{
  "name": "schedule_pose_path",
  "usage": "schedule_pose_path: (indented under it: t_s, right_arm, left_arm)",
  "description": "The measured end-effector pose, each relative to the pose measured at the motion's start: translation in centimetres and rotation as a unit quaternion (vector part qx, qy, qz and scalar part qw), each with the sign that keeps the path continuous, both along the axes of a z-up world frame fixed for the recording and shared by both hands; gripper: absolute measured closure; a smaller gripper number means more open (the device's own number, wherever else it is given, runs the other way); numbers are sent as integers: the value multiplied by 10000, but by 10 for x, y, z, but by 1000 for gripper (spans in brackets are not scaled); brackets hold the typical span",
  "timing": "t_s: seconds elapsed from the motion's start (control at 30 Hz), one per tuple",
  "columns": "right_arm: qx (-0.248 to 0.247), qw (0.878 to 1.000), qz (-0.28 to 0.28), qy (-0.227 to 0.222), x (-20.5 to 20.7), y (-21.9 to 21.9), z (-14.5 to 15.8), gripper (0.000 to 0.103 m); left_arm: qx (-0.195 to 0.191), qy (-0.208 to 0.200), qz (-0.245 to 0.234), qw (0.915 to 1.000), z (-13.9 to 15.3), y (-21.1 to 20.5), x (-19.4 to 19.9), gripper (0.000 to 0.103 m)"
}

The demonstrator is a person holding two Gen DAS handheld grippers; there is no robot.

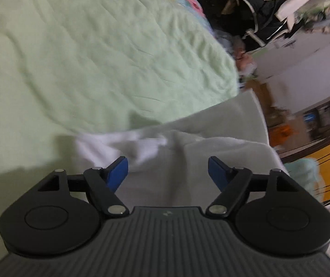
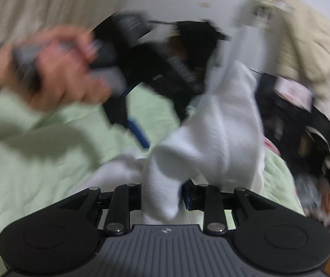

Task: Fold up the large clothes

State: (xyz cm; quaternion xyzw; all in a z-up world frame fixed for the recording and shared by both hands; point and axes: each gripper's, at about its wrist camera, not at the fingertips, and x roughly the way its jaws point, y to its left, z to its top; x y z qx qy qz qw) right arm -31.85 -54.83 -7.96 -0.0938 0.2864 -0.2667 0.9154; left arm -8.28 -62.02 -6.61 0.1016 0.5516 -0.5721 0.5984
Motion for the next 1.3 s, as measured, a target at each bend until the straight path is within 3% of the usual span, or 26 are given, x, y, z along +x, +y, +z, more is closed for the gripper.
schedule_pose_path:
  t_s: [0.07, 0.17, 0.3, 0.4, 0.5, 0.6, 0.67, 0.77, 0.8, 0.87, 0.97, 1.1, 1.17, 1.23, 1.27, 1.3]
  right_arm:
    - [57, 9995, 235, 209, 15, 8, -7, 75]
    - [74, 9974, 393, 597, 35, 17, -24, 75]
    - [57, 9965, 484, 683, 44, 24, -28, 75]
    - [-51, 9952, 617, 758, 48, 30, -22, 73]
    - [-154, 9867, 1048, 1236, 55, 37, -21, 73]
    - [-161, 9806, 1298, 1457, 55, 41, -21, 73]
    - [-159, 9792, 1370, 1491, 61, 45, -18, 73]
    - [-133, 9804, 1327, 1450, 64, 47, -18, 69]
    - [-3, 9822, 1305, 1348, 63, 47, -16, 66]
    - [391, 9857, 1250, 1056, 59, 43, -11, 61]
    - [1292, 9853, 1078, 297, 39, 34, -3, 57]
    - [2133, 9730, 722, -512, 17, 25, -2, 50]
    - [2712, 9563, 411, -1009, -3, 17, -4, 47]
    - [3314, 9302, 66, -1577, -22, 10, -5, 39]
    - [3593, 9137, -68, -1897, -32, 8, -7, 37]
    - [4013, 8858, -215, -2321, -42, 6, -8, 35]
  left_arm:
    - [70, -167, 60, 9998, 2, 15, 7, 27]
    - [-15, -50, 219, 9997, 2, 36, 18, 27]
    - [-241, -55, 276, 9993, 11, 55, 21, 27]
    - [-501, -77, -27, 9987, 22, 58, 10, 27]
    - [-611, 110, -260, 9977, 28, 50, 4, 29]
    - [-763, -184, -78, 9969, 35, 44, 0, 31]
    - [-623, -492, -265, 9965, 31, 37, -11, 30]
    - [120, -1587, -484, 9861, 4, 18, -31, 27]
    - [366, -1909, -456, 9799, -10, 12, -34, 27]
    - [727, -2002, -370, 9764, -34, 5, -29, 27]
    - [815, -1484, -189, 9854, -45, 10, -10, 27]
    - [780, -1119, -165, 9905, -39, 29, 5, 29]
    - [748, -969, -174, 9923, -33, 39, 9, 28]
    - [728, -987, -273, 9921, -29, 49, 5, 28]
    - [719, -1009, -330, 9917, -27, 54, 2, 27]
    - [737, -1037, -374, 9912, -27, 56, 0, 27]
